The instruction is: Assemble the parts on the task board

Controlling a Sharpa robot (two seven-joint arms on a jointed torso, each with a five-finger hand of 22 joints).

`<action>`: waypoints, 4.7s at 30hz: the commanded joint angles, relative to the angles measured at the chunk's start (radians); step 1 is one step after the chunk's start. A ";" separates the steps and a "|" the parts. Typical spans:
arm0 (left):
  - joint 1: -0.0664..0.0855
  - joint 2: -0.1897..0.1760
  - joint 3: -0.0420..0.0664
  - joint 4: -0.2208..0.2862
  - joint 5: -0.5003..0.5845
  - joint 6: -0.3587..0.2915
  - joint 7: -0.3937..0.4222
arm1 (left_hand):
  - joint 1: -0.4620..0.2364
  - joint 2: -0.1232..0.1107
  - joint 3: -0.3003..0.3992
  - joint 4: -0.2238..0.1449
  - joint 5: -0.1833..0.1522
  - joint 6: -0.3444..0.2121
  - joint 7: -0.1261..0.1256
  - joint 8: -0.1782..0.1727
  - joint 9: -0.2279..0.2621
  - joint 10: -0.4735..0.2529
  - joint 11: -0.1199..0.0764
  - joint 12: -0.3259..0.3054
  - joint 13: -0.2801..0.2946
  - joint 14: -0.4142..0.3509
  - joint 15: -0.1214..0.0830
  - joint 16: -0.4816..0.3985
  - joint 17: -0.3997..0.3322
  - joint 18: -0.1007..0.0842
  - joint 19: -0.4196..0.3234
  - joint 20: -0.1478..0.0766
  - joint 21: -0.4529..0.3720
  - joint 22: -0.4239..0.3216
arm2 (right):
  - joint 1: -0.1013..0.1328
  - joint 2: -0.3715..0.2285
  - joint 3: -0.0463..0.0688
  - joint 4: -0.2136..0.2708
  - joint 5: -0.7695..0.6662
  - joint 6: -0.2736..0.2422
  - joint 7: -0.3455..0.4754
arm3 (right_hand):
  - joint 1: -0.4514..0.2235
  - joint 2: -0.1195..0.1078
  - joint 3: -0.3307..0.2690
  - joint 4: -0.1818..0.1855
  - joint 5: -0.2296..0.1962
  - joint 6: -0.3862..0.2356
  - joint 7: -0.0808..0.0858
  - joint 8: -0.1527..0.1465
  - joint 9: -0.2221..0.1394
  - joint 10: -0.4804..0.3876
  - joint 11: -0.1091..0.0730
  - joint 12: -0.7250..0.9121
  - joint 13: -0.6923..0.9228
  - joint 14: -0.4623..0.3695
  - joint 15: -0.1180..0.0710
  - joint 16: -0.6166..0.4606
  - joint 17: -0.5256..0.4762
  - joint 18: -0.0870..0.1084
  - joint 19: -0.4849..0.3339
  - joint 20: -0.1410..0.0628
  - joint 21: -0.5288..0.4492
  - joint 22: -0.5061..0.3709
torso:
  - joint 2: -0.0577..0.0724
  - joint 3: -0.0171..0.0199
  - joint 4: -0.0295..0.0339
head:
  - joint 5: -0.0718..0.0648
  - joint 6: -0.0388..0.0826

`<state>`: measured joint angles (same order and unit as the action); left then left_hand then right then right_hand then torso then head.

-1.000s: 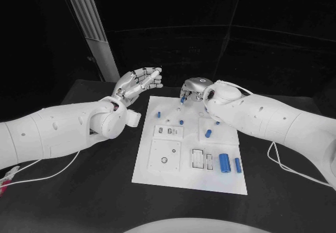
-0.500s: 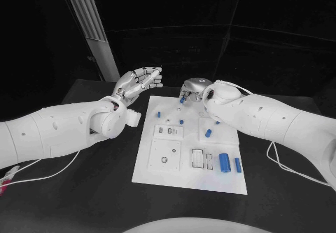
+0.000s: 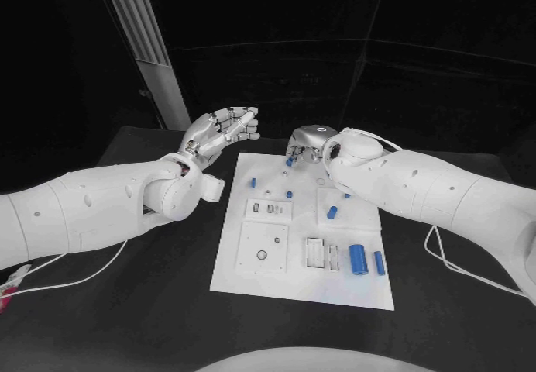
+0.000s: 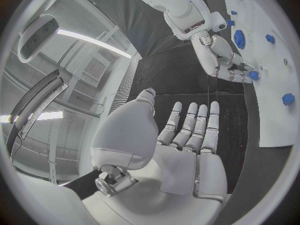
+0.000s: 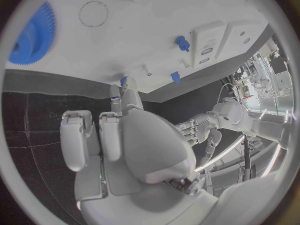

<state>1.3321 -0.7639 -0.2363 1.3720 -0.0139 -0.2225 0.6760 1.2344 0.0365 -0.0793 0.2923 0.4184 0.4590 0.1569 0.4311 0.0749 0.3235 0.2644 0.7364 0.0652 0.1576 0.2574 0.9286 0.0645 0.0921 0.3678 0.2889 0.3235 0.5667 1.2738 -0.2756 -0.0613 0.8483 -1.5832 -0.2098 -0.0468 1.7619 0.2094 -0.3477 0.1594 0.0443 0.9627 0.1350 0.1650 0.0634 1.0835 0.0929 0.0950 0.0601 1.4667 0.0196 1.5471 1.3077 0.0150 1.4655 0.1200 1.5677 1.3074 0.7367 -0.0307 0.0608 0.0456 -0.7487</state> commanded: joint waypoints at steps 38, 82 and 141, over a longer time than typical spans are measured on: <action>-0.002 0.040 0.001 -0.076 -0.006 0.023 0.158 | 0.003 0.010 -0.008 0.000 0.002 -0.011 0.137 0.006 -0.001 -0.009 0.000 0.001 -0.001 -0.008 0.002 -0.004 0.000 -0.004 -0.009 0.001 -0.004 -0.002 | 0.004 -0.399 0.000 0.438 0.424 -0.414 0.153 | -0.202 -0.048 0.014 0.077 0.004 -0.089 0.017 -0.074 0.014 0.082 -0.021 0.176 0.071 -0.027 -0.021 -0.112 -0.308 0.043 -0.066 -0.004 -0.124 0.039 | -0.028 0.0029 -0.0356 | -0.012 0.022; -0.015 0.042 0.001 -0.095 -0.006 0.040 0.149 | 0.005 0.014 -0.009 0.000 0.002 -0.015 0.138 0.009 -0.001 -0.011 0.000 0.002 -0.001 -0.011 0.003 -0.005 -0.001 -0.005 -0.012 0.002 -0.005 -0.003 | -0.042 -0.415 -0.003 0.343 0.308 -0.305 0.014 | -0.534 -0.324 0.311 0.131 0.047 -0.064 -0.015 -0.095 0.009 0.487 -0.051 1.476 1.511 0.104 -0.026 0.024 0.263 -0.015 0.105 -0.015 0.003 0.263 | -0.025 0.0003 -0.0316 | -0.105 0.028; -0.015 0.035 0.001 -0.092 -0.006 0.043 0.147 | 0.007 0.015 -0.010 0.000 0.002 -0.018 0.138 0.011 -0.001 -0.012 0.000 0.002 -0.001 -0.014 0.003 -0.006 0.000 -0.005 -0.014 0.002 -0.006 -0.003 | -0.068 -0.288 -0.003 0.209 0.230 -0.141 -0.144 | -0.395 -0.356 0.451 0.061 0.168 -0.040 -0.009 -0.098 0.008 0.487 -0.049 1.476 1.511 0.104 -0.028 0.024 0.263 -0.015 0.105 -0.020 0.003 0.263 | -0.027 0.0003 -0.0316 | -0.089 0.009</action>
<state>1.3160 -0.7276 -0.2363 1.2778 -0.0144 -0.1918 0.6763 1.2387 0.0407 -0.0850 0.2922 0.4184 0.4482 0.1531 0.4387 0.0749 0.3164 0.2644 0.7364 0.0652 0.1540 0.2610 0.9287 0.0645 0.0921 0.3615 0.2883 0.3235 0.5648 1.2037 -0.5652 -0.0647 1.0588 -1.3349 -0.3672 -0.1713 1.3633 -0.1445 0.1011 0.2181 0.2070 0.9300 0.1232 0.0724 0.0731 1.4653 0.0383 1.5682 1.3102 1.4651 -0.0142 1.5684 1.3075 0.0072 1.4671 0.0926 1.5677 1.3075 0.7099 -0.0303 0.0295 -0.0443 -0.7384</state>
